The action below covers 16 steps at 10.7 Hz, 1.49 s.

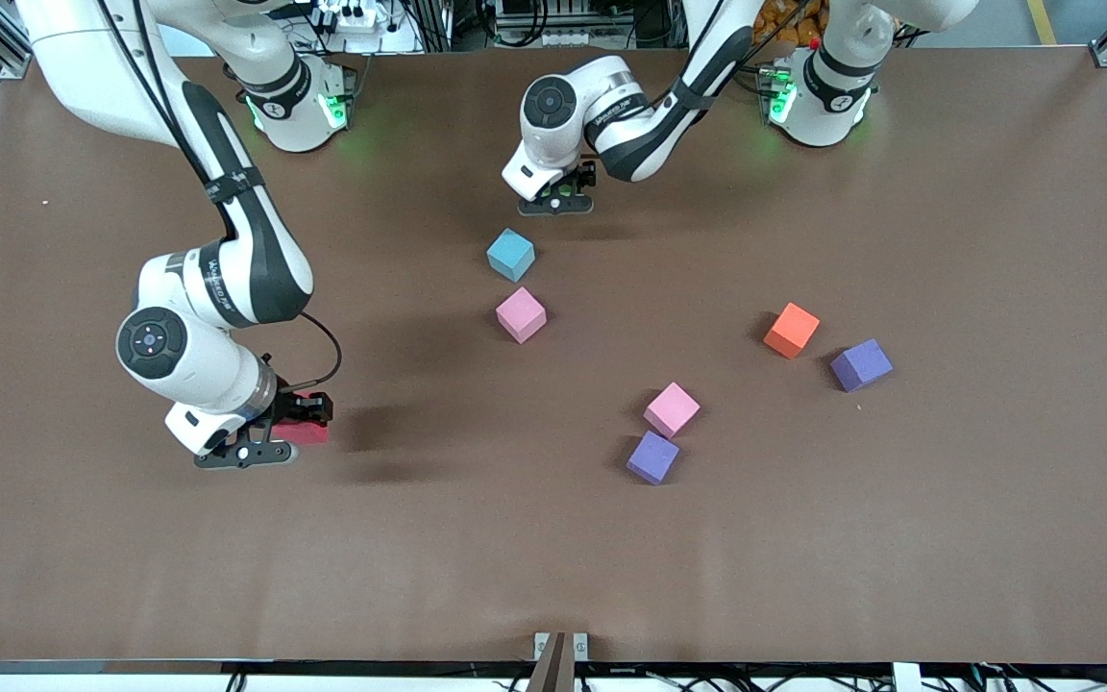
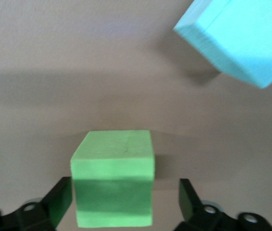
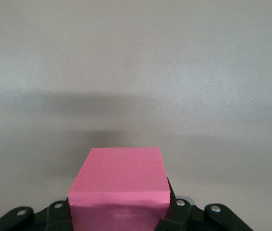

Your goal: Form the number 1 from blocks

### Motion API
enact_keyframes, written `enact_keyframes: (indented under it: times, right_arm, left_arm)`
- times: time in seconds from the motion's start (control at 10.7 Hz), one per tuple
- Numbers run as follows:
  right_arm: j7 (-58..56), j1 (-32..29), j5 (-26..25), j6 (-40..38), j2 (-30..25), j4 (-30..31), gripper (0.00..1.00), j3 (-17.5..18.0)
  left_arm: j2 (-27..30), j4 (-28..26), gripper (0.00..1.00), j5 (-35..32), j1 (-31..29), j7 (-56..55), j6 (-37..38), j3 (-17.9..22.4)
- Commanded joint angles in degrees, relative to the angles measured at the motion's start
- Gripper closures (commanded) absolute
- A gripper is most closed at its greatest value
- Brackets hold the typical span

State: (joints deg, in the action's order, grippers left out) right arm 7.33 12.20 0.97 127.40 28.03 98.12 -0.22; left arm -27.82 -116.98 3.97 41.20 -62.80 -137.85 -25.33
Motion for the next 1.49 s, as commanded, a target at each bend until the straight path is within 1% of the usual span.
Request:
enact_keyframes:
  times: [0.0, 0.09, 0.19, 0.37, 0.56, 0.65, 0.75, 1.03, 1.12, 1.21, 1.4]
  right_arm:
    - [3.72, 1.77, 0.26, 0.48, -4.2, 3.12, 0.46, -0.31]
    - [6.27, 2.3, 0.26, 0.22, -5.43, 3.91, 0.46, -0.31]
    - [8.29, 2.83, 0.26, 1.0, -7.62, 6.53, 0.46, -0.31]
    - [9.98, 3.27, 0.26, 1.1, -10.18, 9.09, 0.46, -0.13]
    - [11.3, 3.54, 1.13, 1.1, -10.45, 9.54, 0.46, -0.04]
    - [11.3, 3.54, 2.27, 1.1, -10.45, 9.54, 0.46, -0.04]
    - [11.3, 3.54, 2.46, 1.1, -10.45, 9.54, 0.46, -0.04]
    - [11.39, 3.62, 2.64, 1.19, -10.28, 9.54, 0.46, -0.04]
    - [12.43, 3.54, 2.64, 1.19, -10.19, 9.54, 0.46, -0.04]
    - [14.45, 3.62, 2.64, 1.19, -10.19, 9.54, 0.46, -0.04]
    - [17.27, 4.59, 2.64, 1.19, -10.1, 9.54, 0.46, -0.04]
  left_arm:
    - [4.6, 1.05, 0.0, -2.37, -1.2, -0.22, 0.47, -0.07]
    - [5.4, 2.01, 0.0, -6.39, -2.08, 0.56, 0.56, -0.15]
    - [5.15, 3.76, 0.0, -8.95, -2.43, 1.7, 0.56, -0.15]
    - [3.4, 7.27, 0.0, -9.94, -2.35, 7.31, 0.56, 0.11]
    - [0.6, 11.14, 0.0, -10.55, -1.74, 10.06, 0.39, 1.16]
    - [-0.55, 12.38, 0.0, -12.21, -1.73, 11.11, 0.3, 1.77]
    - [-1.78, 13.17, 0.0, -13.88, -1.56, 12.6, -0.05, 3.26]
    - [-8.37, 21.15, 0.0, -14.16, 3.78, 14.72, -0.06, 8.09]
    - [-9.17, 22.31, 0.0, -14.16, 5.46, 14.72, -0.06, 9.15]
    - [-9.27, 22.32, 0.0, -14.33, 6.6, 14.9, -0.06, 9.95]
    - [-9.44, 22.32, 0.0, -15.3, 6.7, 17.0, -0.06, 9.95]
